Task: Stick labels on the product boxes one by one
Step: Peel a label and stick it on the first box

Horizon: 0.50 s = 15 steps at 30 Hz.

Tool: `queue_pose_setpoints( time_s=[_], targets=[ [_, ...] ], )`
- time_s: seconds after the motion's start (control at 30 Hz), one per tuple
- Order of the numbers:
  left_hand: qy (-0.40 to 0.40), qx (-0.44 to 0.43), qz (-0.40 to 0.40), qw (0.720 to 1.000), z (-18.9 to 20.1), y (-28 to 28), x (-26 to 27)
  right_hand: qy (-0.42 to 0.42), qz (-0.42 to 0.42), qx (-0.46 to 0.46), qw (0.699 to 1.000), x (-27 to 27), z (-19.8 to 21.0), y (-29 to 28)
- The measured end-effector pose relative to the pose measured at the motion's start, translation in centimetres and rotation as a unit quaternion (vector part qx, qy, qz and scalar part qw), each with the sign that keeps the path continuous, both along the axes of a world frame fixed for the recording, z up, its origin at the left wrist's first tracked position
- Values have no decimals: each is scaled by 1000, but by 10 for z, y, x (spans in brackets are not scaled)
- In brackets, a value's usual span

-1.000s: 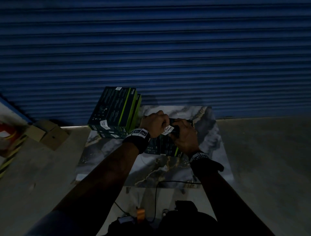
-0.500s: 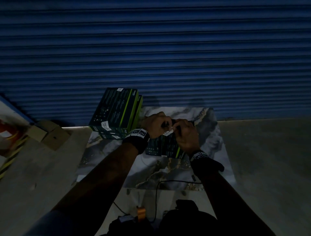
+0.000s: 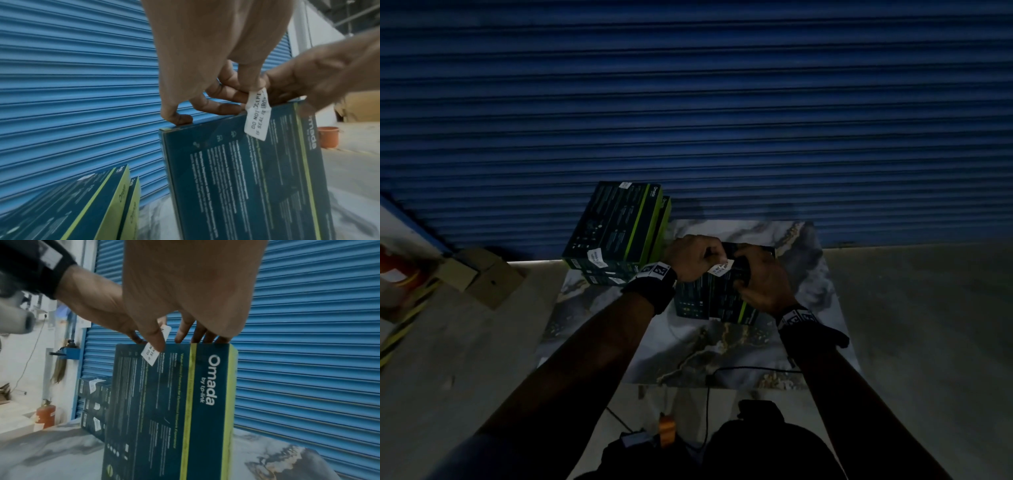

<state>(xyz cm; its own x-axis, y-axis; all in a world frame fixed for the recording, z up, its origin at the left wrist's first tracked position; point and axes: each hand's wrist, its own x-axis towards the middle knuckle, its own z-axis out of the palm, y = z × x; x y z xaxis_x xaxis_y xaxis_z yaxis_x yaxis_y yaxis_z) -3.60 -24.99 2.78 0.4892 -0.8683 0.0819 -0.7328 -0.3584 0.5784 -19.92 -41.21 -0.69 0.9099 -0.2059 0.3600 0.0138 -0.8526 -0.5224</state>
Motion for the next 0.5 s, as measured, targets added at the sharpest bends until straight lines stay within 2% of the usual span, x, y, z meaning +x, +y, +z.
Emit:
queue_pose_setpoints(
  time_s=[0.1, 0.17, 0.2, 0.23, 0.3, 0.4, 0.5],
  targets=[
    [28, 17, -5, 999, 0, 1, -3, 28, 10, -31, 999, 1, -1, -1],
    [82, -34, 4, 996, 8, 2, -7, 40, 8, -45, 998, 3, -2, -1],
    [146, -87, 33, 985, 17, 3, -9, 44, 7, -50, 998, 3, -2, 0],
    [220, -146, 72, 962, 26, 5, -9, 48, 4, -55, 997, 4, -3, 0],
    [295, -196, 99, 930, 42, 10, -5, 46, 1, -40, 998, 4, 0, 2],
    [240, -158, 46, 957, 40, 15, -2, 45, 29, 19, 998, 10, 7, 0],
    [197, -136, 62, 969, 17, 21, -8, 75, 39, 41, 996, 13, 9, -5]
  ],
)
